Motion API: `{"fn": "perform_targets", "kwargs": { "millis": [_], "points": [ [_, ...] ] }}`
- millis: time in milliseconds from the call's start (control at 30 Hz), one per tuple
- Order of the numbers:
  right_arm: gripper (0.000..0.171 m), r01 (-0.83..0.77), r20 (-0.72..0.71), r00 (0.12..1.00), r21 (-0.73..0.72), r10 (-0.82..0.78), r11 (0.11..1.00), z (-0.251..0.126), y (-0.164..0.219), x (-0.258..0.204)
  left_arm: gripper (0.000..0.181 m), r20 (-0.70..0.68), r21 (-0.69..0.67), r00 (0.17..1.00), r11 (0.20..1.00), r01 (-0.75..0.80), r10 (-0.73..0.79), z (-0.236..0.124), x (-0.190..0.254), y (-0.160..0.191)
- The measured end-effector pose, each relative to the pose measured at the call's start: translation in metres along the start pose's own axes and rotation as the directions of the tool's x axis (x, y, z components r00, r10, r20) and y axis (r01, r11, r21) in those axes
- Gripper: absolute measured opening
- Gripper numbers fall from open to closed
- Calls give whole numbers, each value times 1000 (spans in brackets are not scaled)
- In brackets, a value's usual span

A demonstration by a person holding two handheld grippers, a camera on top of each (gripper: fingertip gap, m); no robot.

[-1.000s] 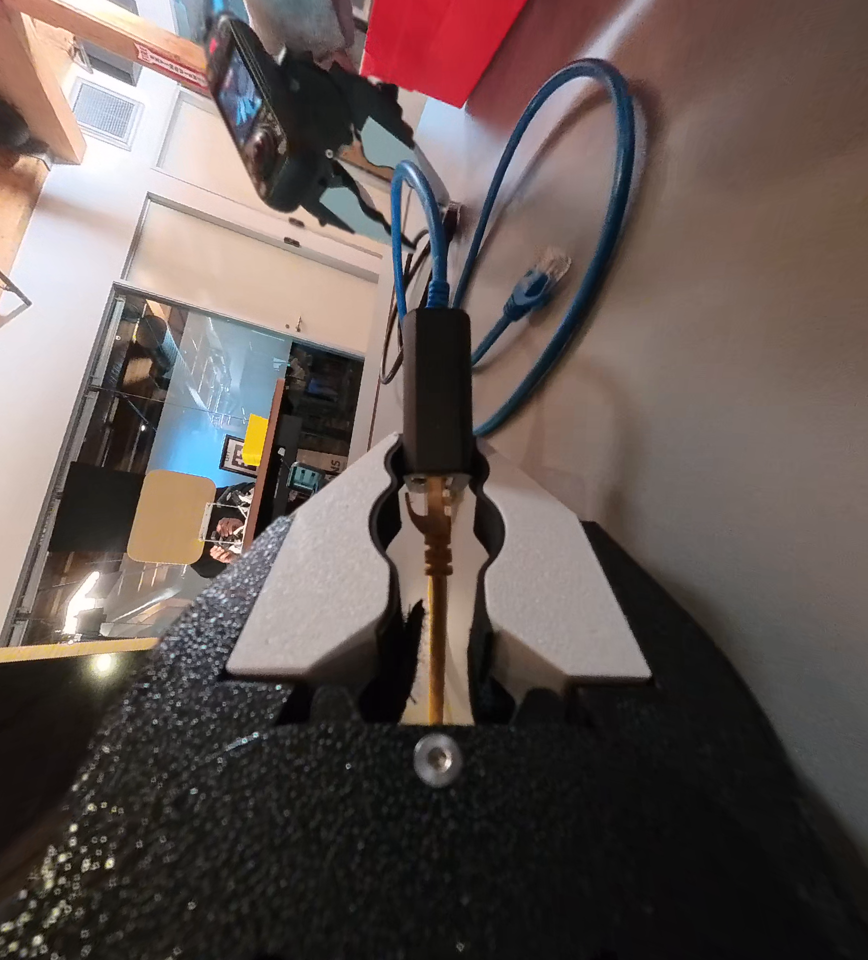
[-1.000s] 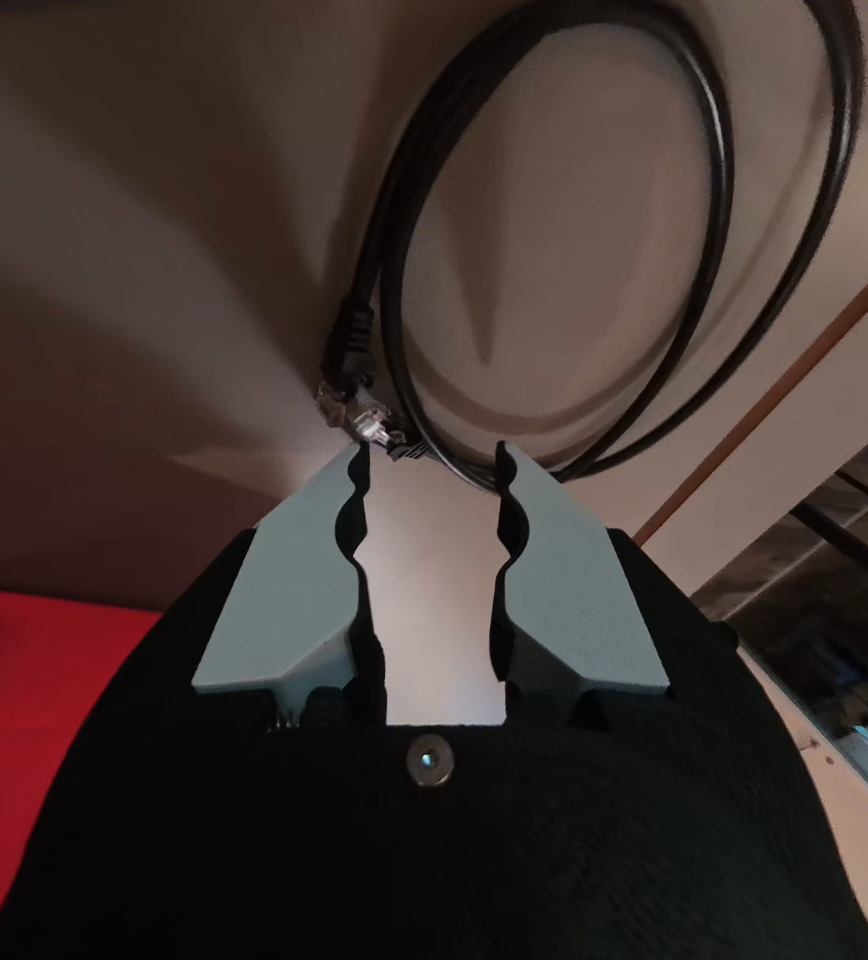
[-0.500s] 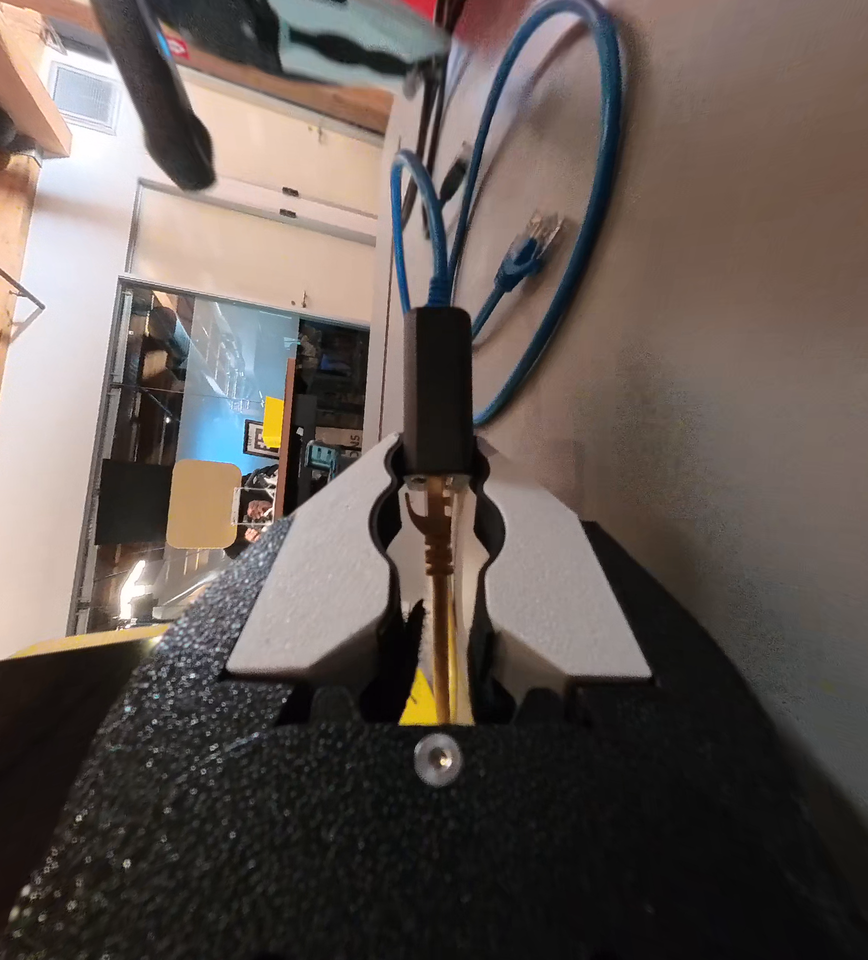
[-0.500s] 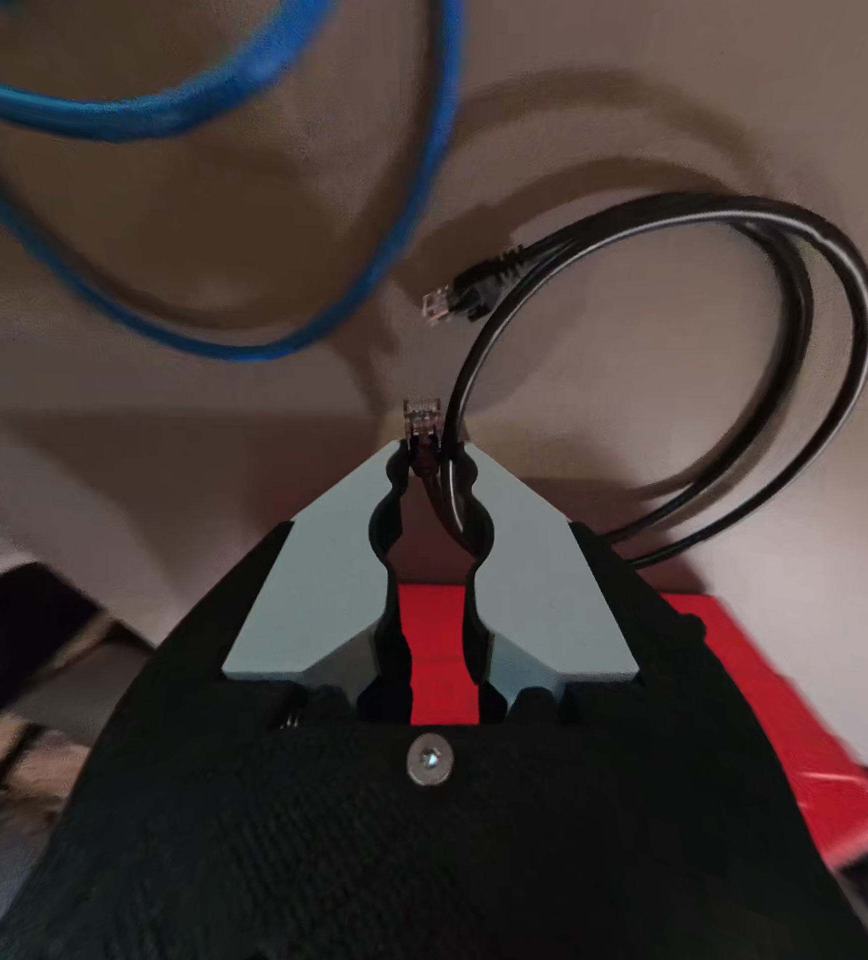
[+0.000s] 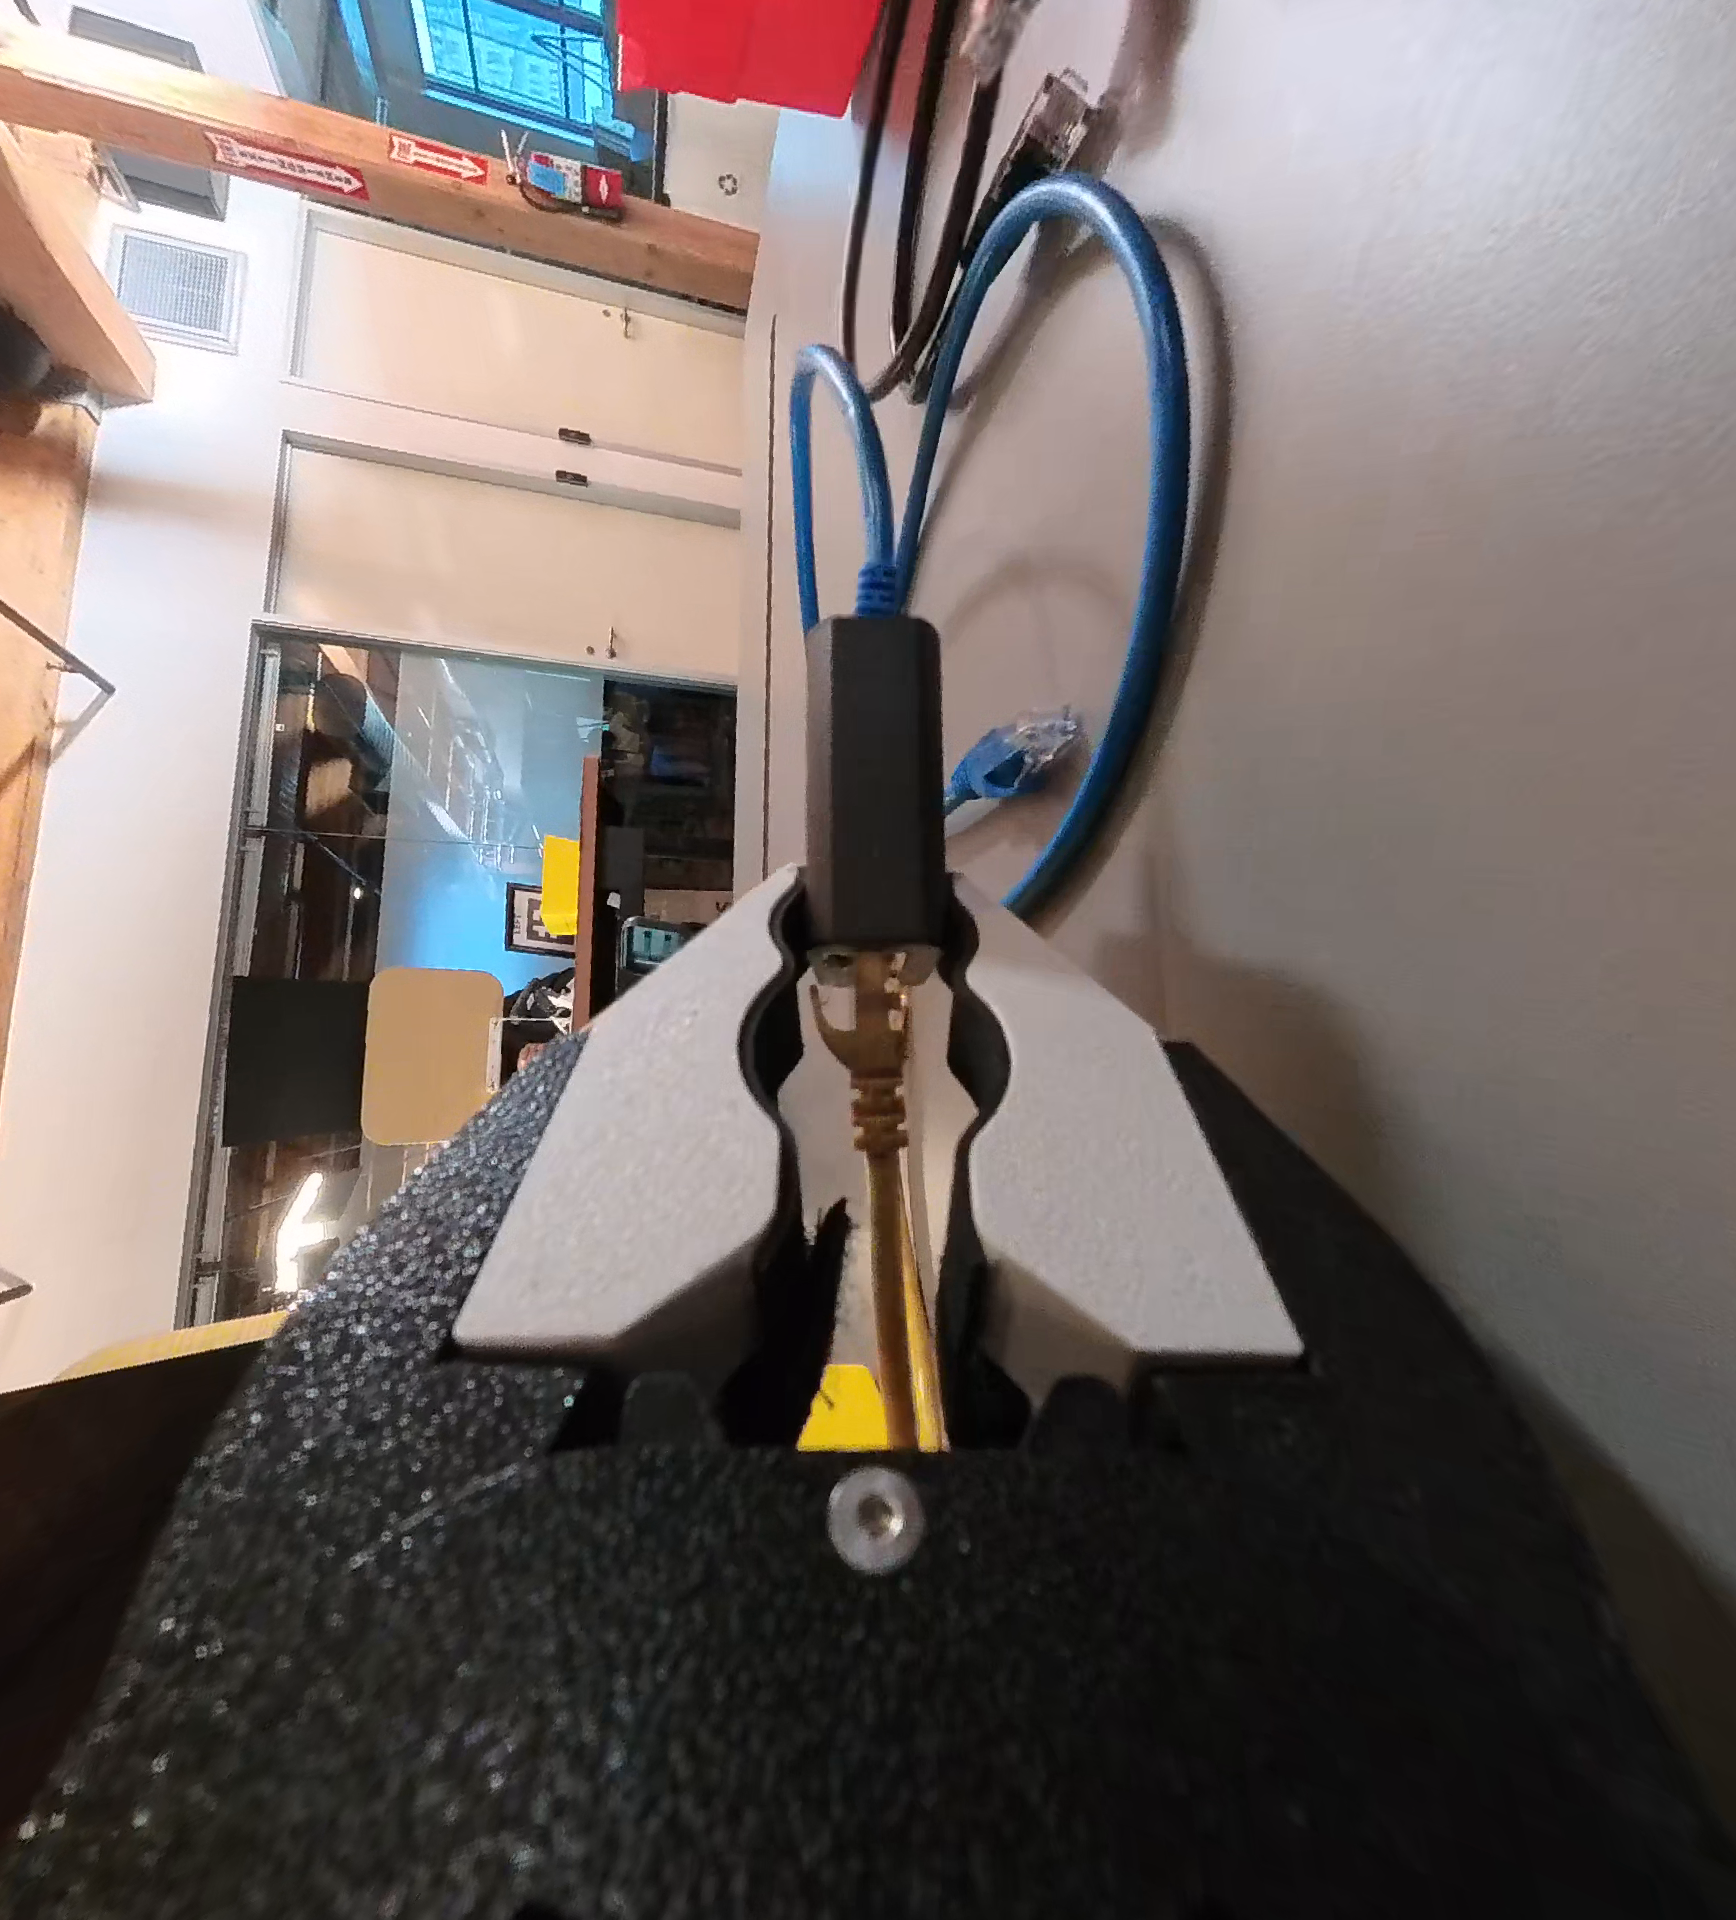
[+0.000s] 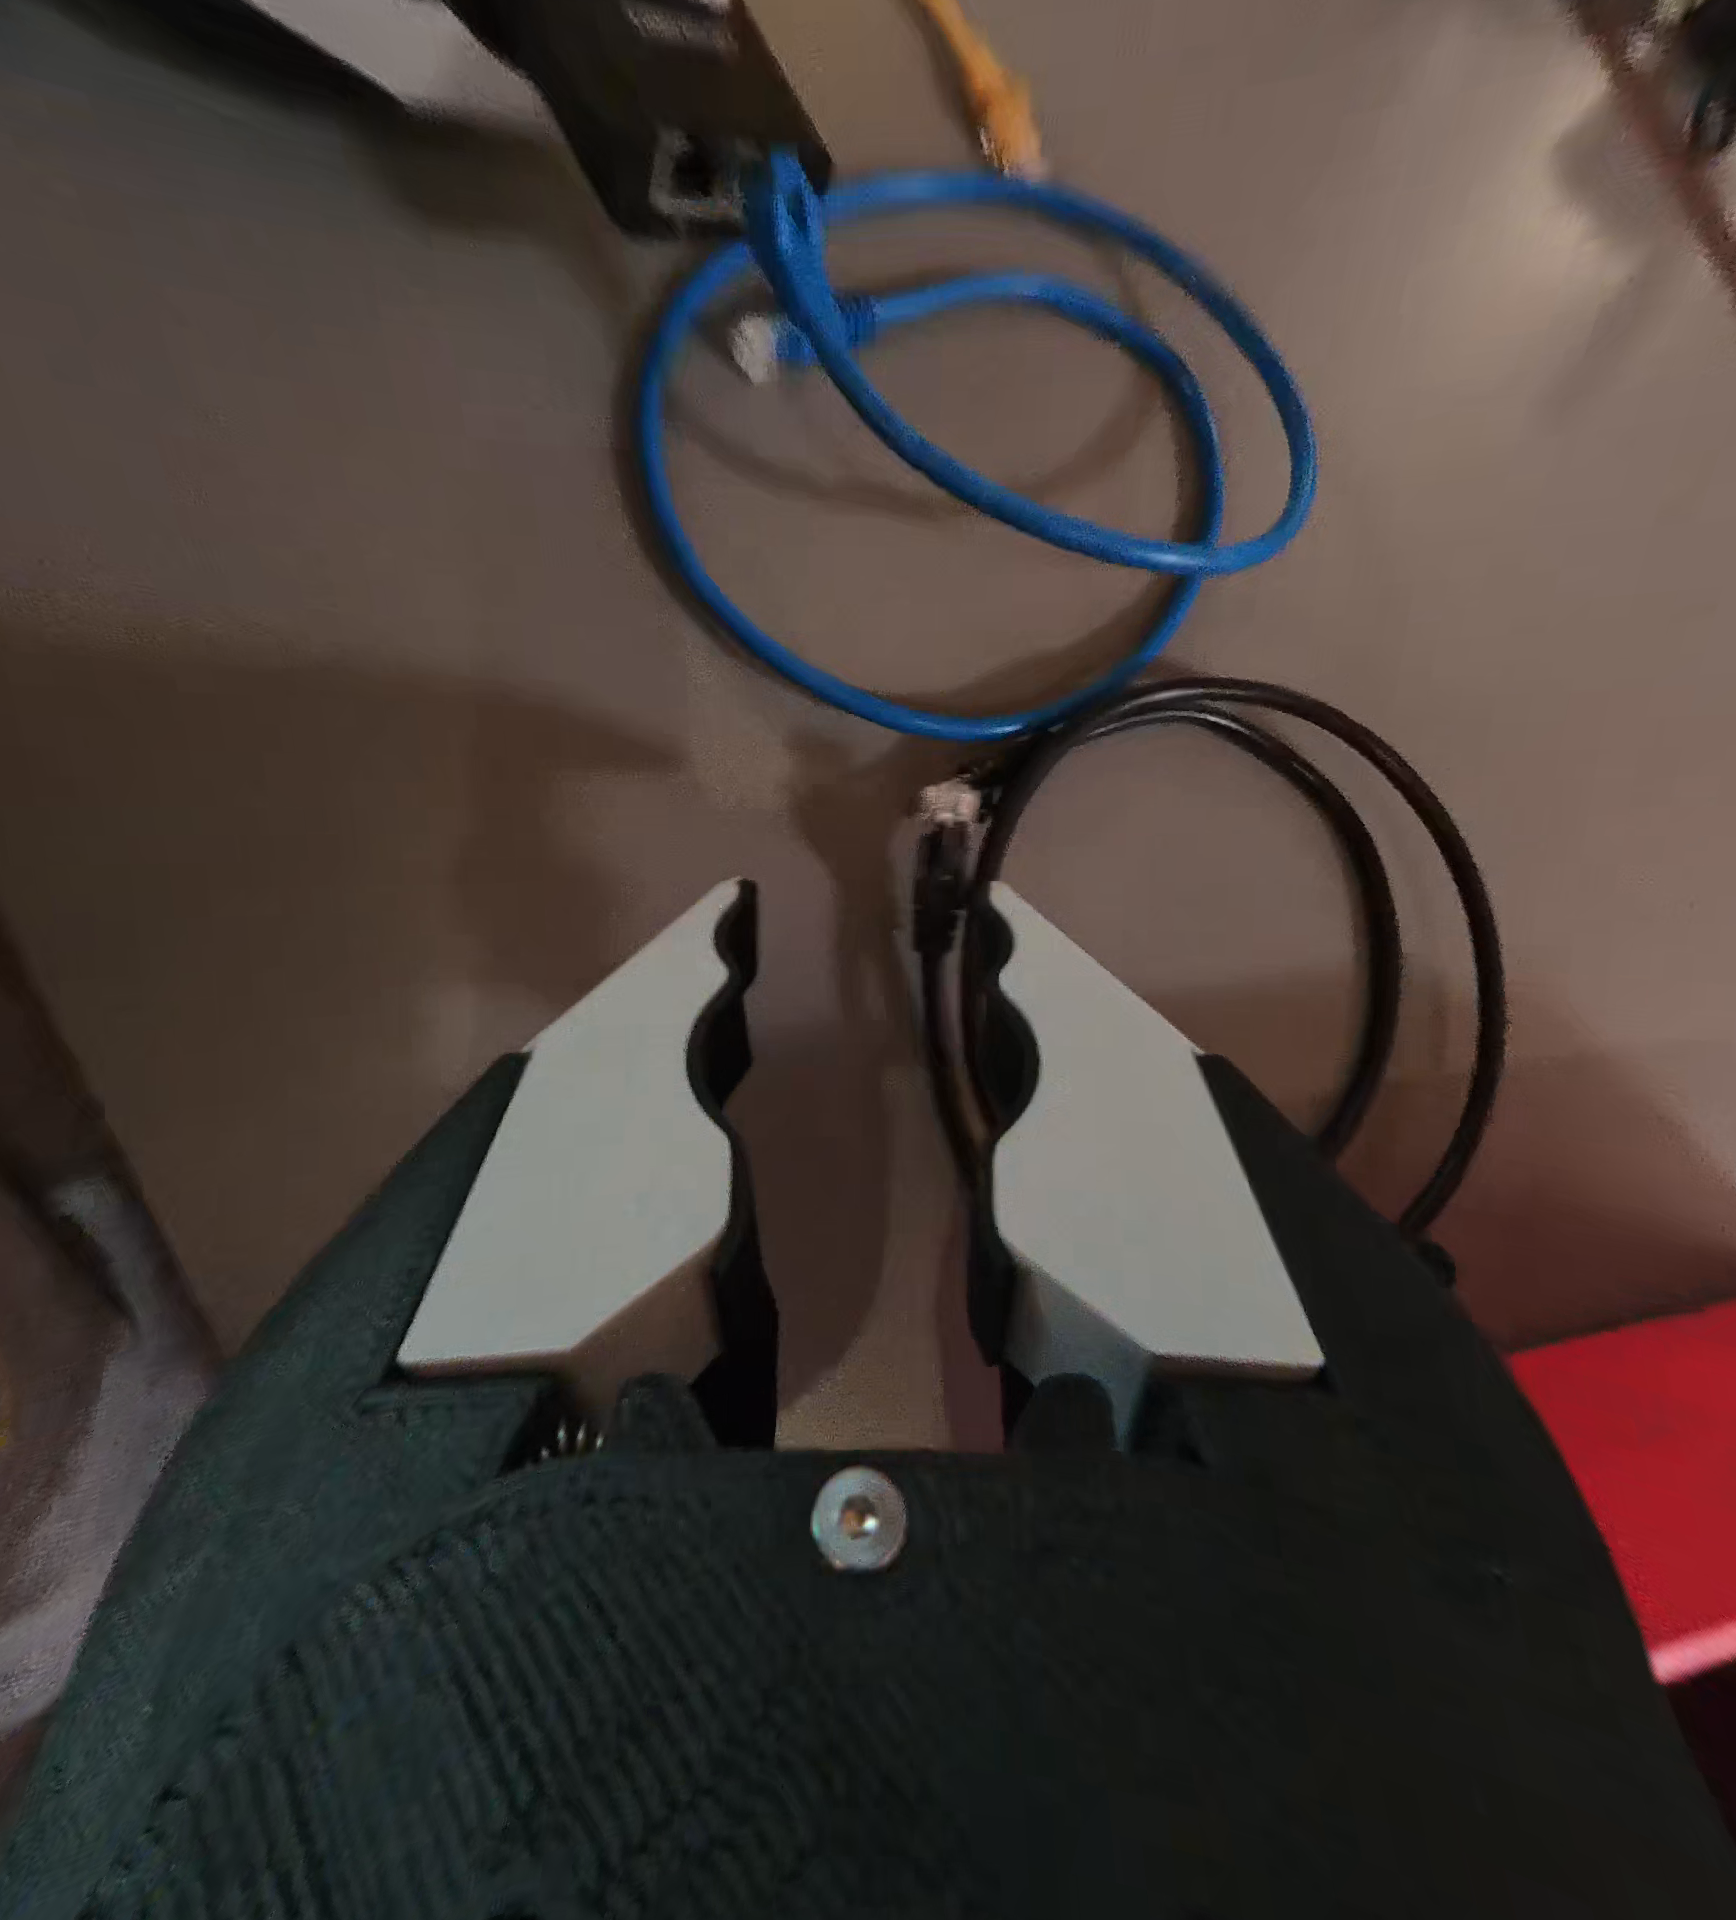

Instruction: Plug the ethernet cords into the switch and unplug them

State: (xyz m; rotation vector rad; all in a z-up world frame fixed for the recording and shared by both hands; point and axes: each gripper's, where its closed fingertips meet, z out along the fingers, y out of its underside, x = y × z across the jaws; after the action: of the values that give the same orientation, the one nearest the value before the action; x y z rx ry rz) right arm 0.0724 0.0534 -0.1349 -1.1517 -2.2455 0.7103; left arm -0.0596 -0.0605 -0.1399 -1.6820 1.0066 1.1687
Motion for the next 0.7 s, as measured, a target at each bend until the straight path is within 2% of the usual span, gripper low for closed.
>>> {"fn": "perform_targets", "kwargs": {
  "millis": [67, 100, 133, 333, 500, 700],
  "points": [
    [28, -65, 34, 998, 104, 62, 992, -11, 4, -9, 21, 3, 0, 1000, 1000, -4, 4, 0, -1, -1],
    [22, -115, 112, 989, 133, 101, 984, -13, 6, -20, 21, 6, 3, 1000, 1000, -4, 4, 0, -1, -2],
    [22, -166, 142, 979, 146, 146, 975, -13, 10, -24, 21, 8, 8, 1000, 1000, -4, 4, 0, -2, -4],
    [32, -178, -32, 983, 99, 182, 979, 11, 34, -5, 21, -3, 9, 999, 999, -51, 51, 2, 3, -10],
    [34, -222, -91, 968, 115, 233, 968, 17, 37, 9, 21, -7, 5, 999, 999, -52, 52, 4, 4, -9],
    [34, -160, -140, 975, 94, 172, 983, 23, 31, 18, 21, -18, 11, 999, 999, -50, 50, 5, 6, -10]
  ]
}}
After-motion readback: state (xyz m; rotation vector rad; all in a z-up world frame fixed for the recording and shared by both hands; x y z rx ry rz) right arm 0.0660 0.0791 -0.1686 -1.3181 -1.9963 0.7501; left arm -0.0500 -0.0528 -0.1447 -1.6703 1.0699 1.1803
